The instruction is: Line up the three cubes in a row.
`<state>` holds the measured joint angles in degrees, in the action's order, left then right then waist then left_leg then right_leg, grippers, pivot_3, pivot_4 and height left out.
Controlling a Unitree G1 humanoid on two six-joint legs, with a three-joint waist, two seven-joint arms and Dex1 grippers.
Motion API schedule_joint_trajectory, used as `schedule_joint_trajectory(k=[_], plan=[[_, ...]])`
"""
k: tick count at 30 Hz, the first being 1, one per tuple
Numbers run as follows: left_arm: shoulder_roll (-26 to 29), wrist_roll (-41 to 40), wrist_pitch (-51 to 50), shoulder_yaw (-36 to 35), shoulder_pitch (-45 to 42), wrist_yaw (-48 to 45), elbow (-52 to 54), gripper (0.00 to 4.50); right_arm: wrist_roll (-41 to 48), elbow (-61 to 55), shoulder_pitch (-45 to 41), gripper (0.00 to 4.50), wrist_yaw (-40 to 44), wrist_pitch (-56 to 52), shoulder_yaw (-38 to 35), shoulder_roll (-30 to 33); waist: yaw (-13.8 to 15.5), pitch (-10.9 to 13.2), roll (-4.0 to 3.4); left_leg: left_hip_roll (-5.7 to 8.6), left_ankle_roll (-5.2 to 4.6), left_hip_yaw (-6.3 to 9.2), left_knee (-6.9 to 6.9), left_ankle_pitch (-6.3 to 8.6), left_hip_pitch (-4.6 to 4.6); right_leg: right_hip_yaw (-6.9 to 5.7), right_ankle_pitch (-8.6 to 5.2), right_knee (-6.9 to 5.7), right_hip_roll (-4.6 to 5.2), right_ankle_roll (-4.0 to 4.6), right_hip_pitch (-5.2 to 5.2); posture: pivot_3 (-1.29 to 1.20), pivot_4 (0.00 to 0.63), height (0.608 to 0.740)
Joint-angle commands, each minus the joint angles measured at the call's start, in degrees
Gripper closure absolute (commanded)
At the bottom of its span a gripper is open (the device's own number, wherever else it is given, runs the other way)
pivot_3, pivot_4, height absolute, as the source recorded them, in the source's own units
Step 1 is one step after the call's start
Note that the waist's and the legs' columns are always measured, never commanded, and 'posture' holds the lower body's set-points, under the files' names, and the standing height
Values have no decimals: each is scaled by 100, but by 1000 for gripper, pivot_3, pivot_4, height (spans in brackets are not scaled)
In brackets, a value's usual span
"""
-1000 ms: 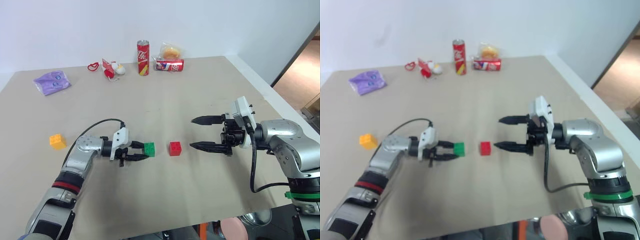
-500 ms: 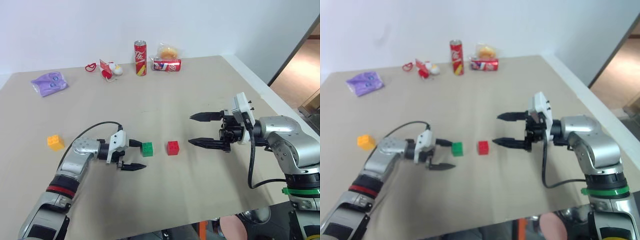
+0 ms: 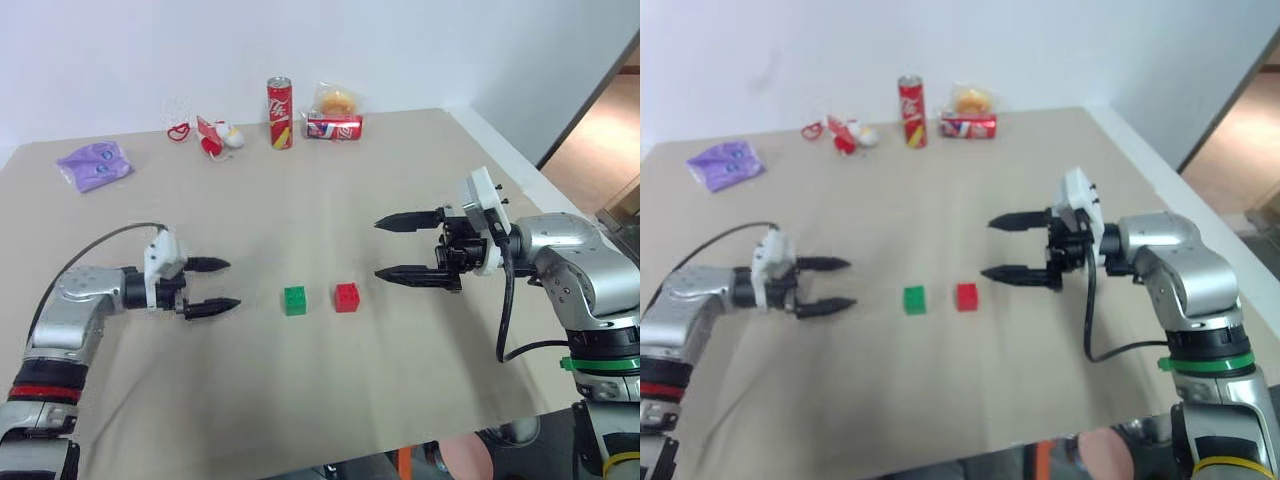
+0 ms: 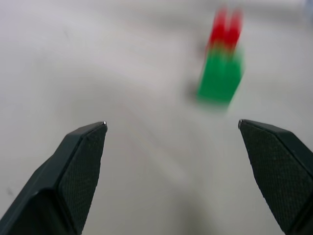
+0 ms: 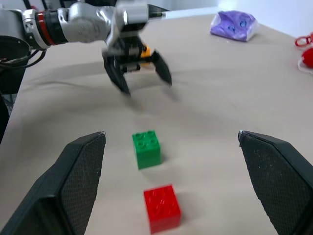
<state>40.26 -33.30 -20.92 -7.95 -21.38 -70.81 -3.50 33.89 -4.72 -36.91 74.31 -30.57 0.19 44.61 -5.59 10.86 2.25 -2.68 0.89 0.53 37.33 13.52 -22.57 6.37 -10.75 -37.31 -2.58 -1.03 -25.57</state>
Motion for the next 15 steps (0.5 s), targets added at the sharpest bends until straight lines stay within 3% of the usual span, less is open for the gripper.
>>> schedule_joint_trajectory(k=[1,7,10,15], plan=[[-327,-1035,-852,-745,109,1095,999,29,58,21,-228,0,0,49,-105,-58,6,0,0,0,0,0,0,4,0,0,-3,1,1,-1,0,0,150,740],[-1113,-1416,-1470,-1347,330,3507,2053,29,67,-151,-365,0,-347,-14,-62,-426,27,0,1,0,-2,6,1,7,8,0,-4,1,-3,-2,7,0,150,740],[-1471,-1117,-1527,-1623,565,4840,2495,29,-74,-345,-362,0,-741,49,42,-718,20,0,1,-2,-1,8,0,7,21,0,-1,-1,-7,-2,16,0,150,740],[-1667,-332,-1386,-1756,1044,6128,3086,29,45,-929,-195,0,-921,-44,197,-924,37,0,1,1,2,10,2,5,22,0,3,-1,-7,-3,19,0,150,740]])
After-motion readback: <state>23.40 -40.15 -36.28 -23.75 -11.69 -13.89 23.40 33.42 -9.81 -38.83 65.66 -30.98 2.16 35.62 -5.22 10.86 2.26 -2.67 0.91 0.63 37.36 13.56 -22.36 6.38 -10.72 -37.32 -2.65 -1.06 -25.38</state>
